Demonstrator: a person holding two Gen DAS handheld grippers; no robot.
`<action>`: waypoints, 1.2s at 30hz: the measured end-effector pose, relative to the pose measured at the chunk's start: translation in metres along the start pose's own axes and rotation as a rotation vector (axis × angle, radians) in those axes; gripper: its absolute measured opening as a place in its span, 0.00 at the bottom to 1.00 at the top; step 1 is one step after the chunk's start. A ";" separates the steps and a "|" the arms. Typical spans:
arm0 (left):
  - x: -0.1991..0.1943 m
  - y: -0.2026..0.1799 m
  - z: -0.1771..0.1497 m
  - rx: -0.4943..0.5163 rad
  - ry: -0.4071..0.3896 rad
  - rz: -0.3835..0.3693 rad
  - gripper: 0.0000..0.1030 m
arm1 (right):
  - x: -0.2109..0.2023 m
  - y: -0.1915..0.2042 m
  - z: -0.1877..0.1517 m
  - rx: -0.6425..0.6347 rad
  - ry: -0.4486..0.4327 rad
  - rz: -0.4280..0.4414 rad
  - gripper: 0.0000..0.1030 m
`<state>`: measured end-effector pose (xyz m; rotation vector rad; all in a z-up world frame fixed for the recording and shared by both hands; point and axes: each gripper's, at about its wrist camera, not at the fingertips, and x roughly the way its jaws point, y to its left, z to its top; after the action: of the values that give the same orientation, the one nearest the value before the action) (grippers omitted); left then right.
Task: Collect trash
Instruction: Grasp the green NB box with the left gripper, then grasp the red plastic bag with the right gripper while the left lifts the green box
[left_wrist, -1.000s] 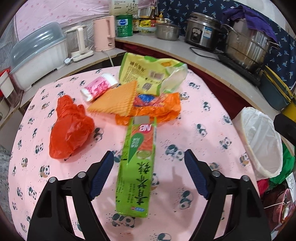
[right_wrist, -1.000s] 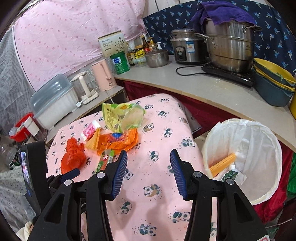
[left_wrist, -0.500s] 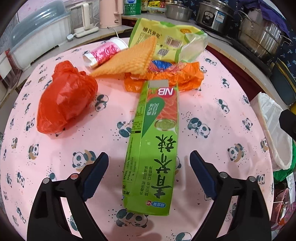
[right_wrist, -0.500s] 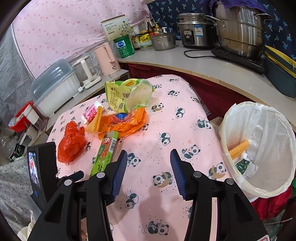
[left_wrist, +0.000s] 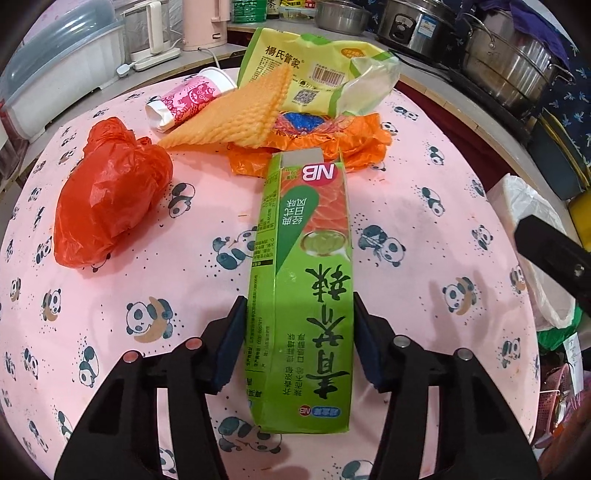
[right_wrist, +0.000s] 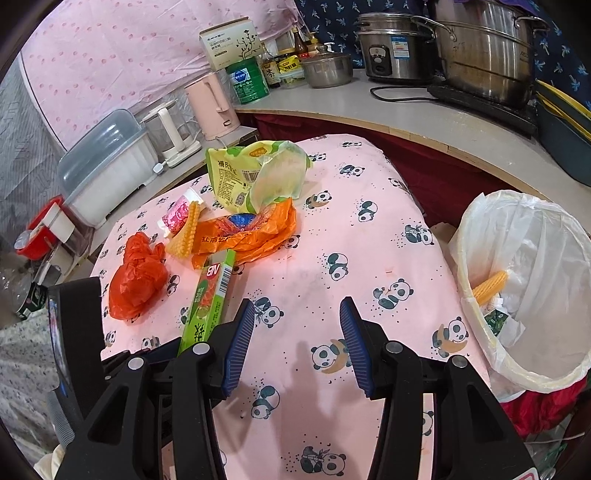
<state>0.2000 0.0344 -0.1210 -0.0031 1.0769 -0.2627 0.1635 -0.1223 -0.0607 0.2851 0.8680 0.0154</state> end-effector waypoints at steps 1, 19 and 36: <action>-0.003 0.000 -0.001 0.002 -0.004 -0.003 0.50 | 0.000 0.001 0.000 -0.002 0.000 0.000 0.46; -0.080 0.035 -0.010 -0.074 -0.086 -0.071 0.20 | -0.017 0.032 0.005 -0.036 -0.040 0.016 0.46; -0.149 0.122 0.008 -0.219 -0.247 -0.028 0.20 | 0.010 0.113 0.005 -0.155 0.005 0.107 0.46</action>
<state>0.1660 0.1839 -0.0032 -0.2417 0.8553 -0.1630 0.1849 -0.0134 -0.0362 0.1861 0.8510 0.1821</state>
